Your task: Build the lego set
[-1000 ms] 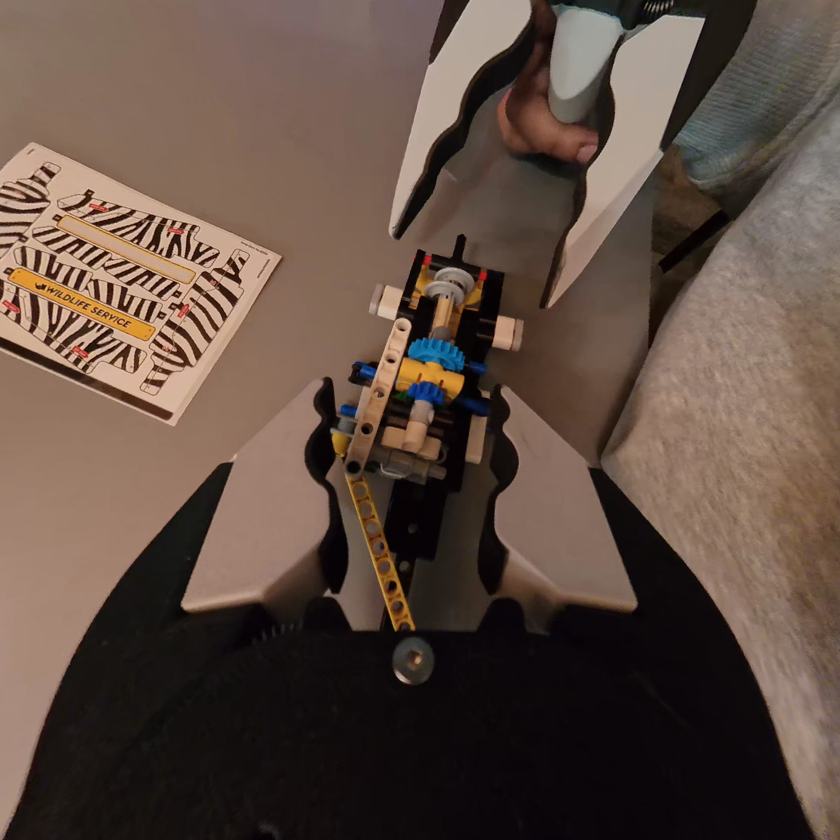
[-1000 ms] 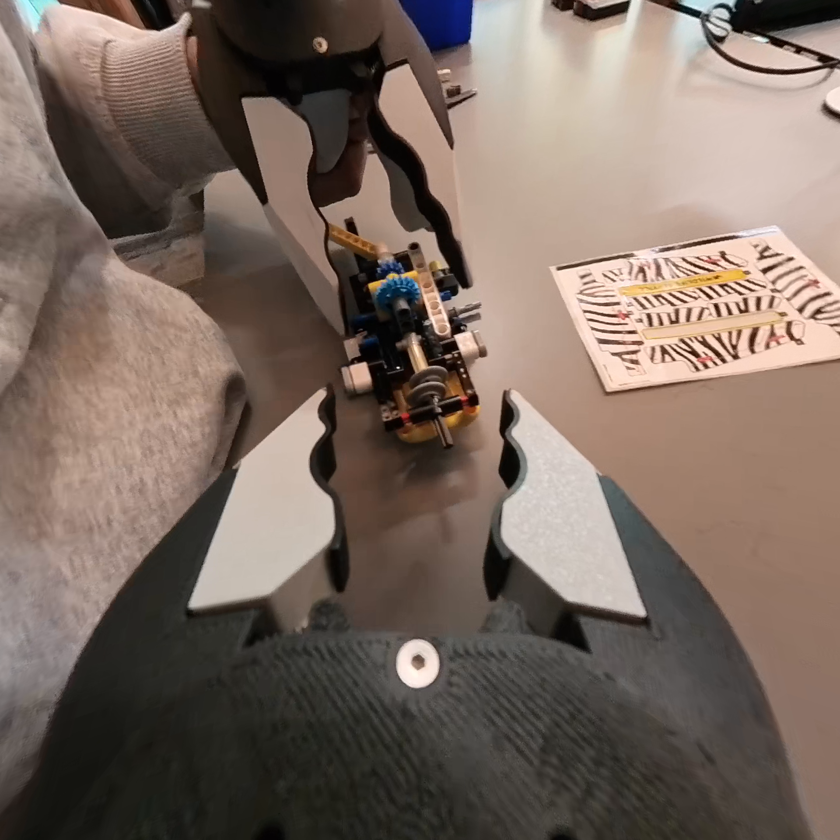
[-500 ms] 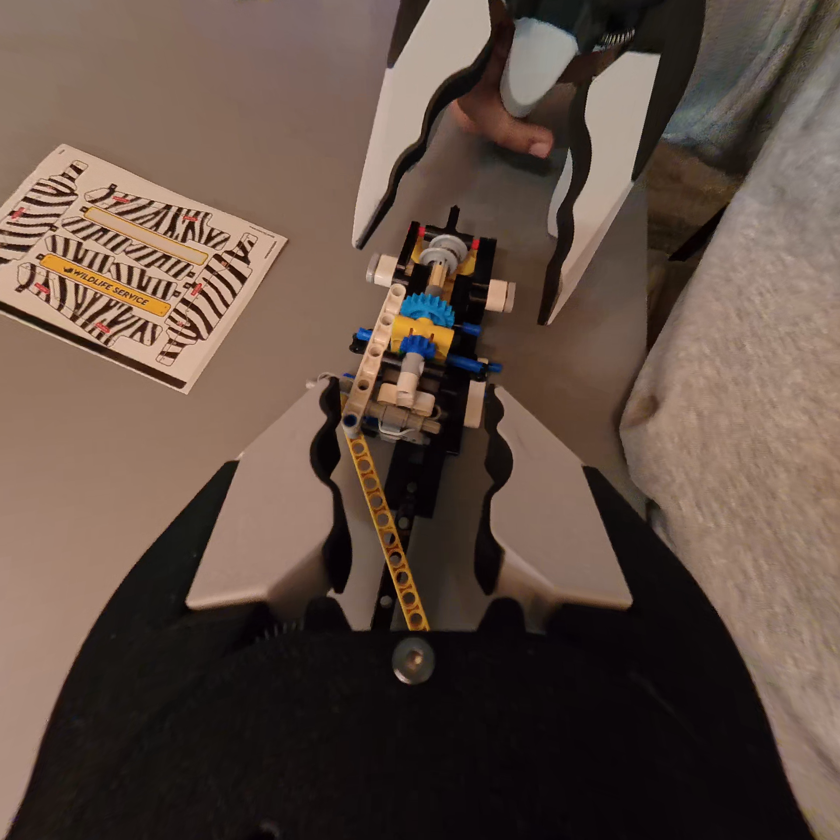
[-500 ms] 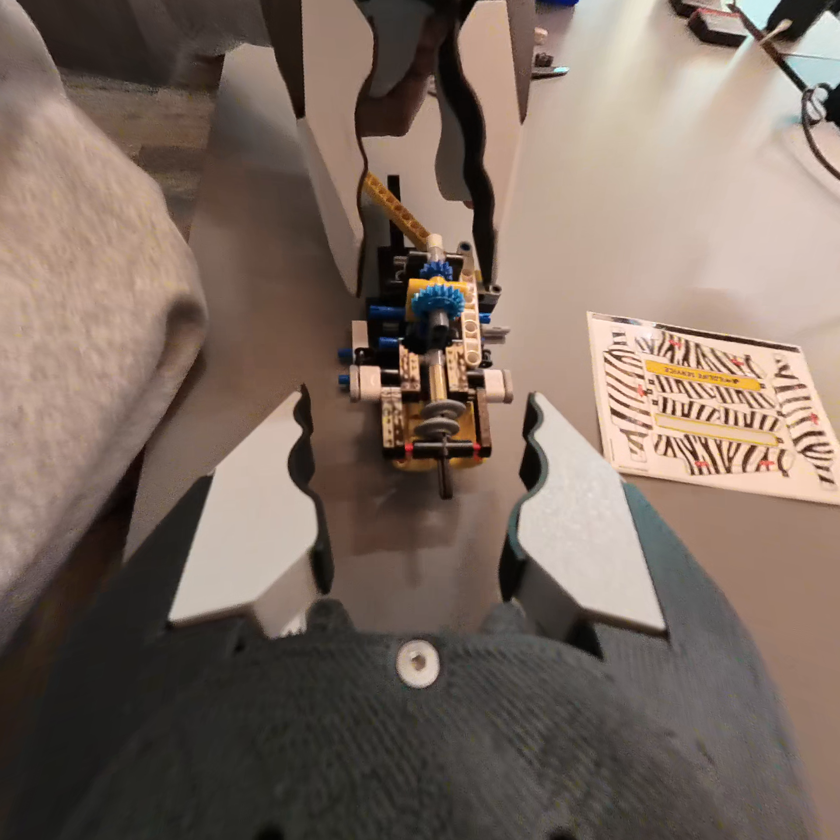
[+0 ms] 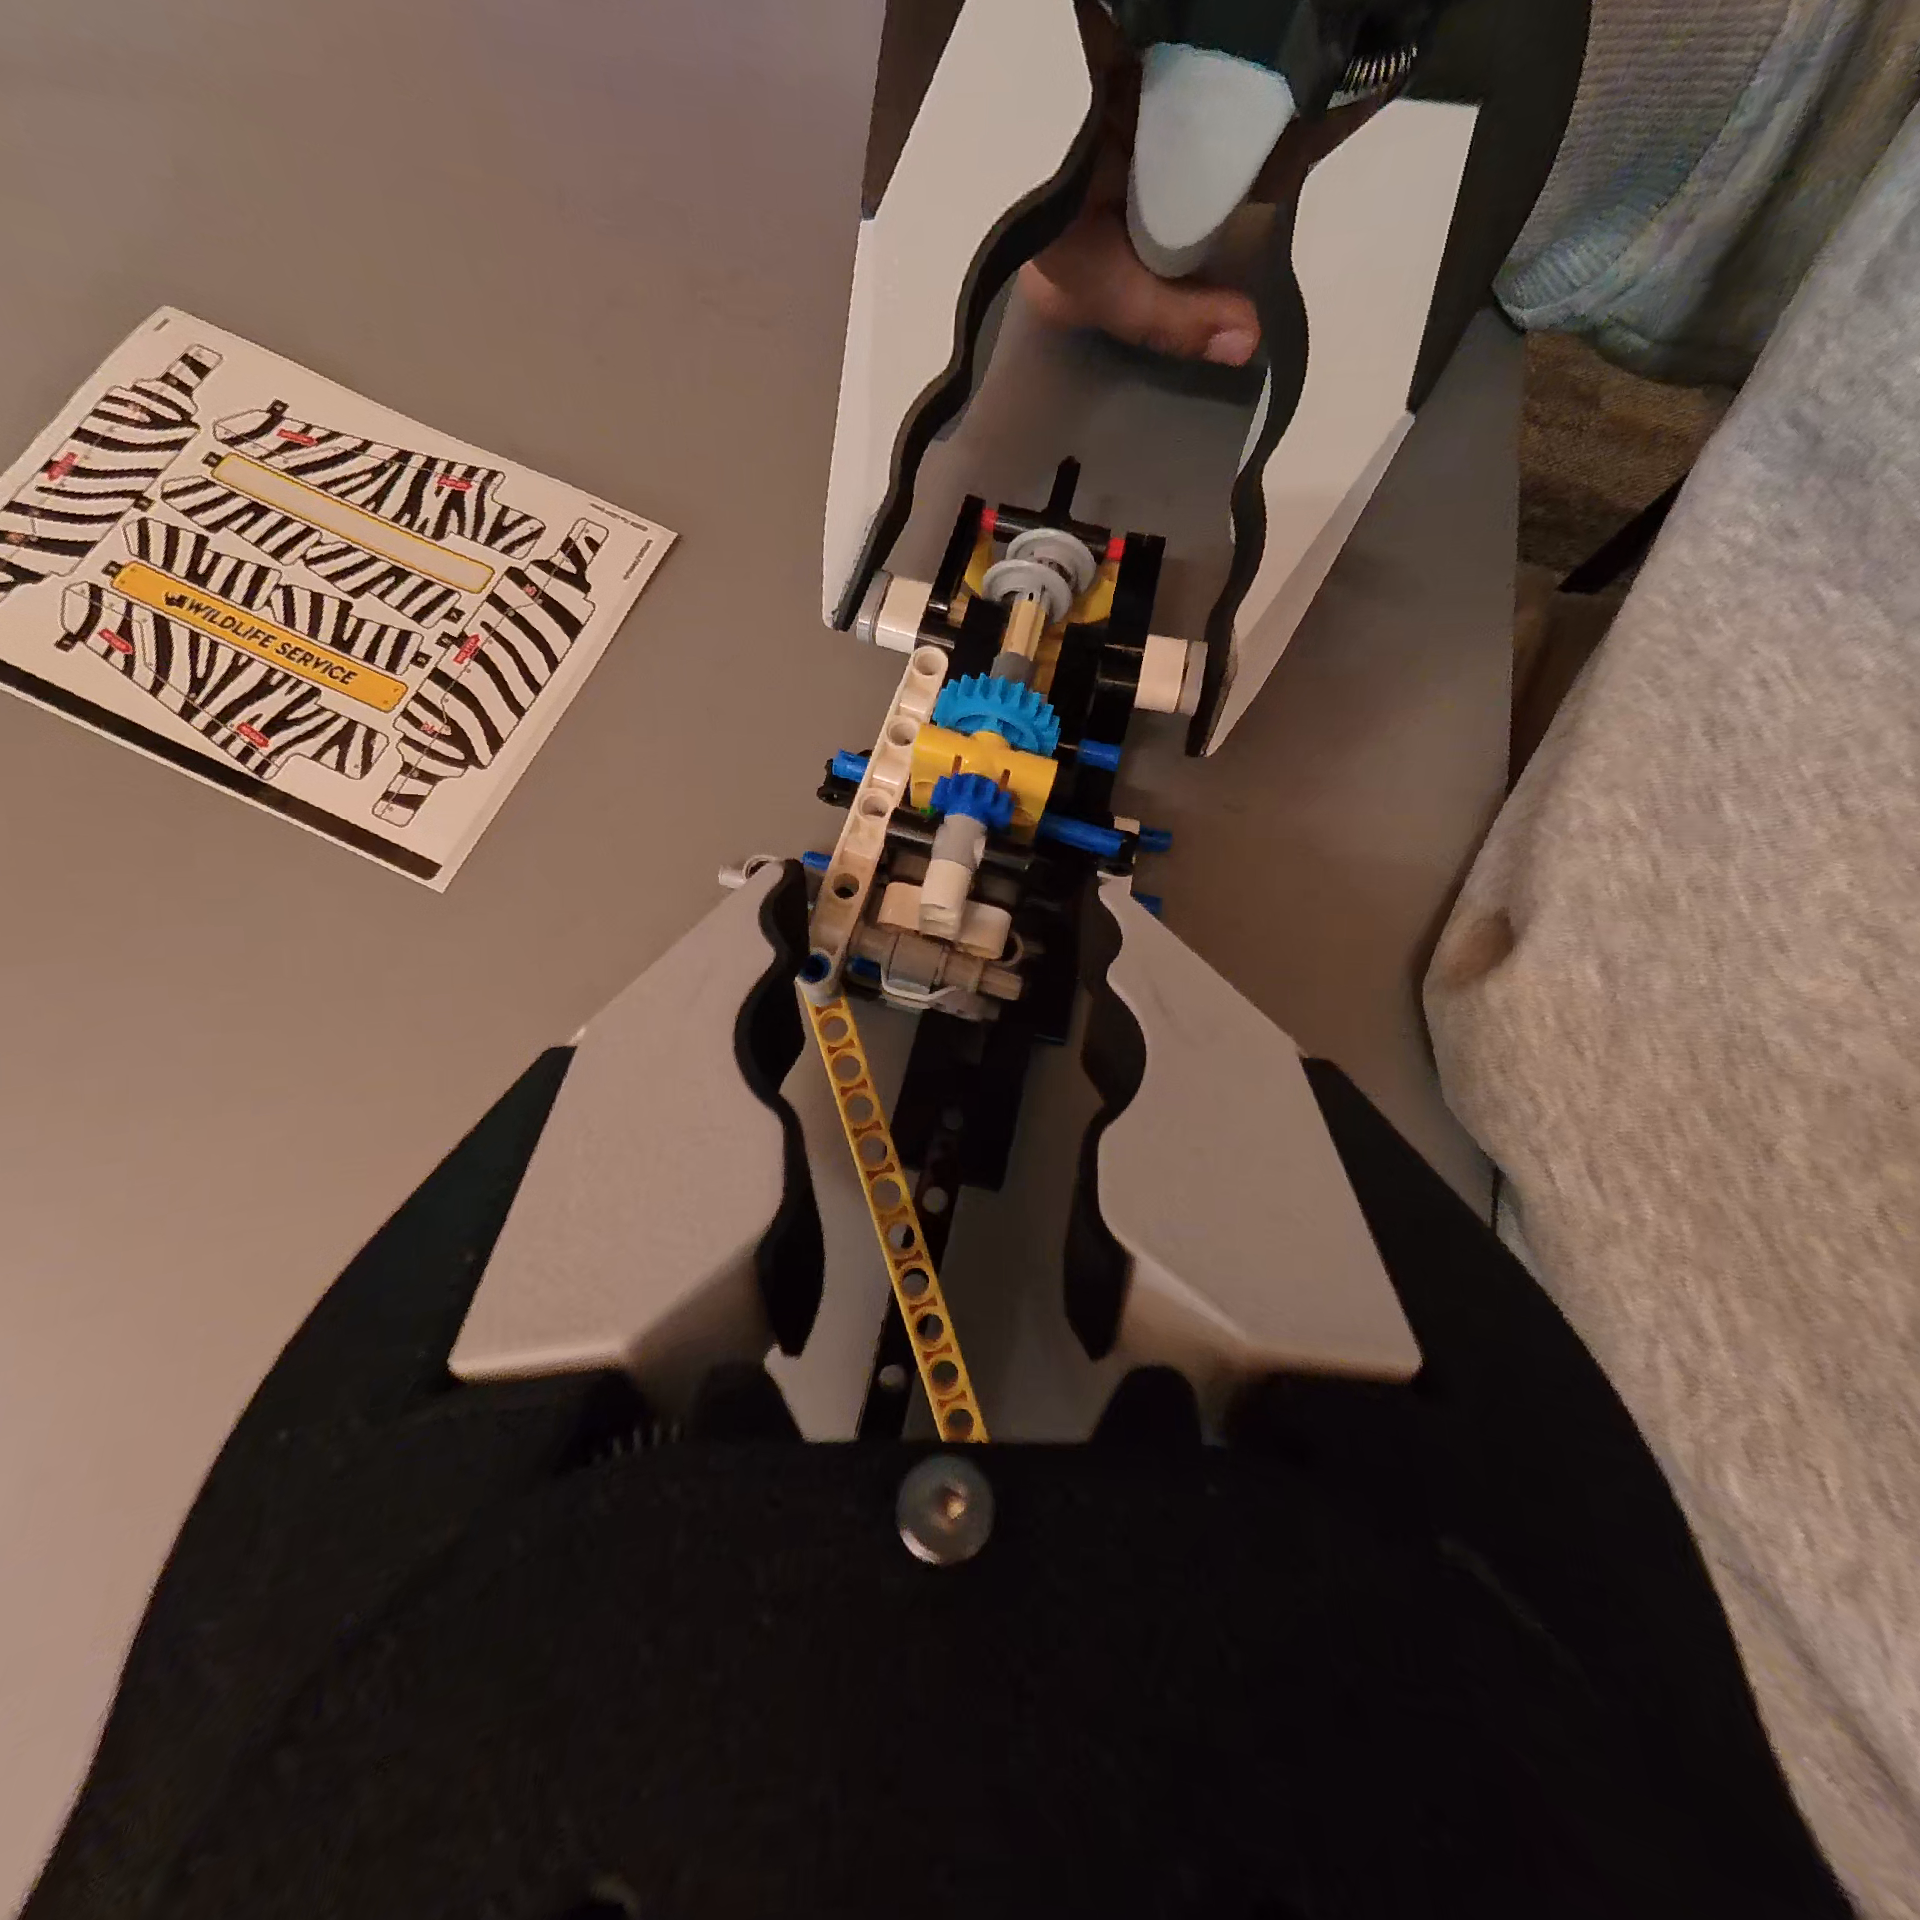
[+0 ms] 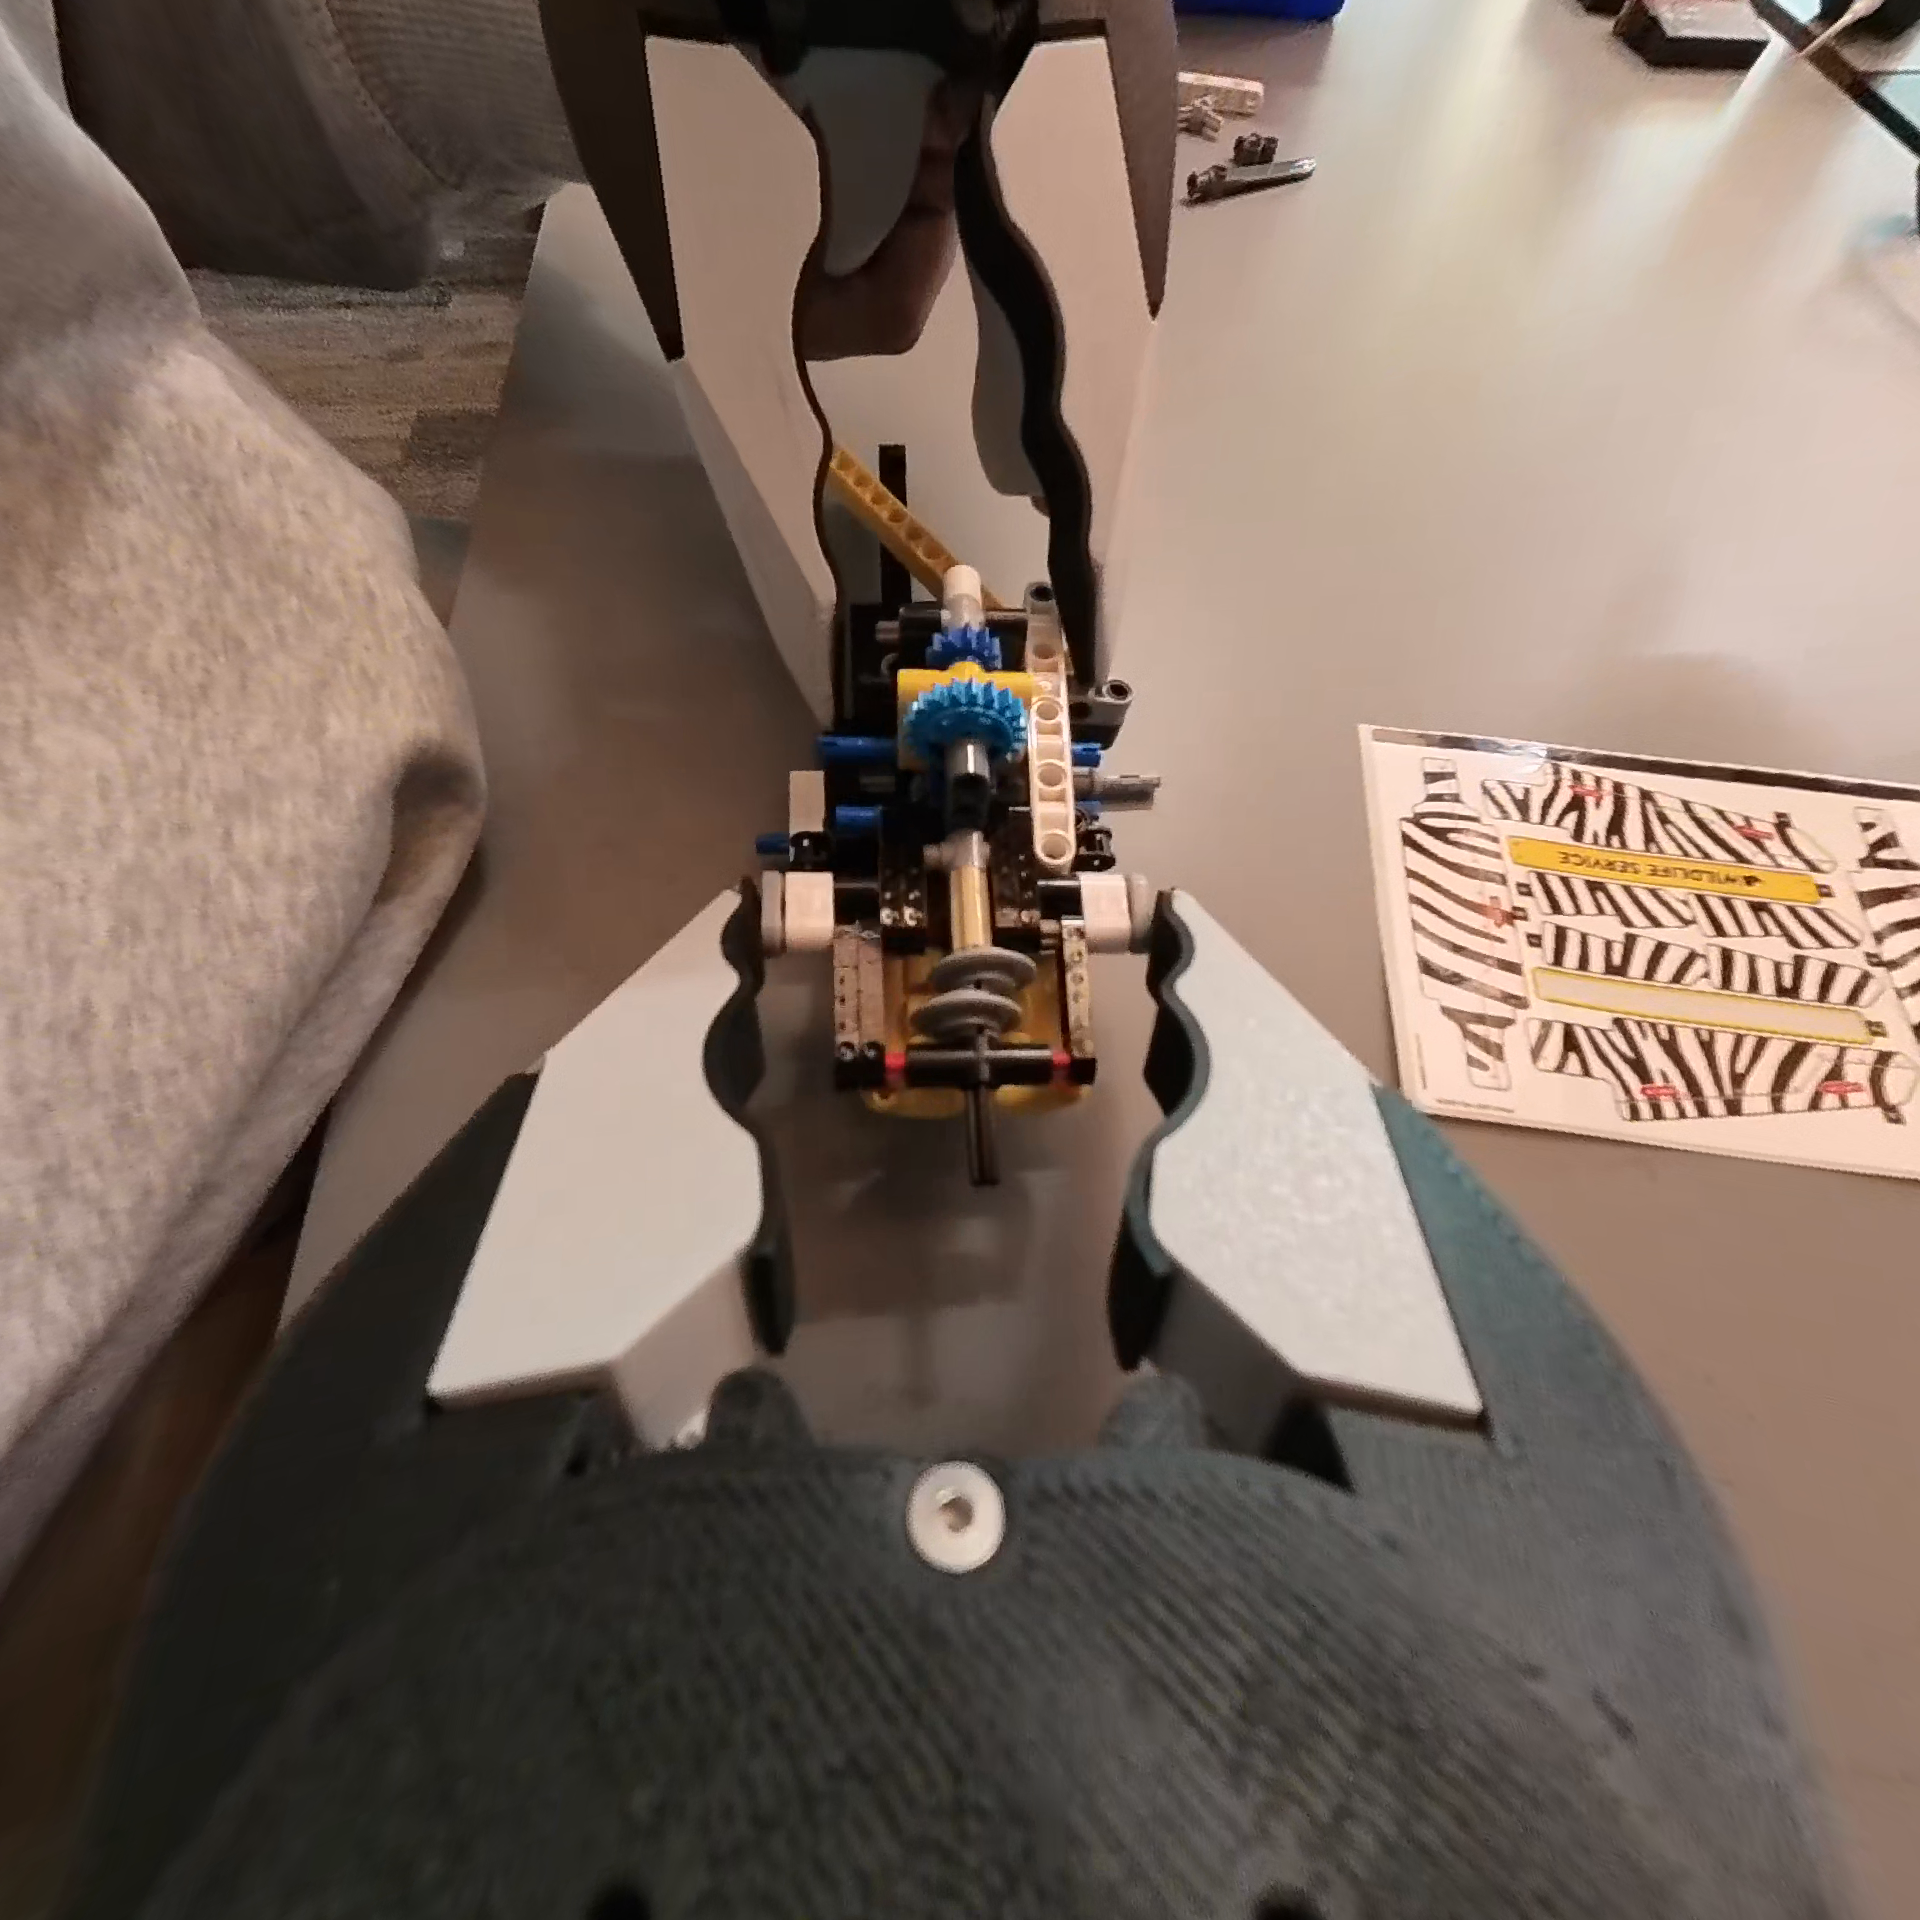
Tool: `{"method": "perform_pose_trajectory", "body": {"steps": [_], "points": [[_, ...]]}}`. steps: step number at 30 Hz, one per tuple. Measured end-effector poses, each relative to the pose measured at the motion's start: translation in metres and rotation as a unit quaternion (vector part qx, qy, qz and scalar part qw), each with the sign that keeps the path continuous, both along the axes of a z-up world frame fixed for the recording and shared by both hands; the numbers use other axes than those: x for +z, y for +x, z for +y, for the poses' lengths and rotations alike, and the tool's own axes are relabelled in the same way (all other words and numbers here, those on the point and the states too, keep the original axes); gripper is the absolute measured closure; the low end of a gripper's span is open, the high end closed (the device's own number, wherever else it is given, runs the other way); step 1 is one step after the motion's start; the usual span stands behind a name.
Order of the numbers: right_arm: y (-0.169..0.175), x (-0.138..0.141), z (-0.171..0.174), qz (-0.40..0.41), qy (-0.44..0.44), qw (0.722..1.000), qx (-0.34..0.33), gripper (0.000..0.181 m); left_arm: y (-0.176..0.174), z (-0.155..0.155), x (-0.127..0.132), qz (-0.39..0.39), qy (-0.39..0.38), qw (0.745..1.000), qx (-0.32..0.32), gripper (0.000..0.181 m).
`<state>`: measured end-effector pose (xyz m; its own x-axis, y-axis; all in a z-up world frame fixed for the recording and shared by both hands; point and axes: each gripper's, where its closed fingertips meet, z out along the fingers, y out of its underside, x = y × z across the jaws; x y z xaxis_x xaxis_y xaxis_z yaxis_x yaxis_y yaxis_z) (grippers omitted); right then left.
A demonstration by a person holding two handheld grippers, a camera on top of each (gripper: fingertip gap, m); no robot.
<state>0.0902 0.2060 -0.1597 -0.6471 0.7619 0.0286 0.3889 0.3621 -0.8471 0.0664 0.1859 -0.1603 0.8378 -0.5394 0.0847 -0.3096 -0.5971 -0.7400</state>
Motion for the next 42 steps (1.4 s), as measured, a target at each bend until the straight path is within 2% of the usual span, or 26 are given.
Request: {"method": "perform_pose_trajectory", "body": {"steps": [14, 21, 23, 42], "points": [[-0.0002, -0.0003, -0.0004, -0.001, 0.001, 1.0, -0.004, 0.106, 0.0011, 0.0003, 0.0004, -0.006, 0.0, 1.0, 0.002, 0.129], [-0.0026, -0.0033, 0.0005, -0.013, -0.008, 1.0, -0.015, 0.099, 0.0029, -0.0005, 0.0004, 0.002, 0.0, 1.0, 0.001, 0.13], [-0.0023, -0.002, -0.0009, -0.015, -0.015, 1.0, -0.013, 0.105, 0.0019, -0.0004, -0.0004, 0.007, -0.001, 1.0, 0.003, 0.131], [-0.005, -0.0016, 0.0003, -0.018, -0.024, 0.999, -0.022, 0.106, 0.0049, 0.0005, -0.0021, 0.0, -0.005, 1.0, 0.003, 0.131]]}}
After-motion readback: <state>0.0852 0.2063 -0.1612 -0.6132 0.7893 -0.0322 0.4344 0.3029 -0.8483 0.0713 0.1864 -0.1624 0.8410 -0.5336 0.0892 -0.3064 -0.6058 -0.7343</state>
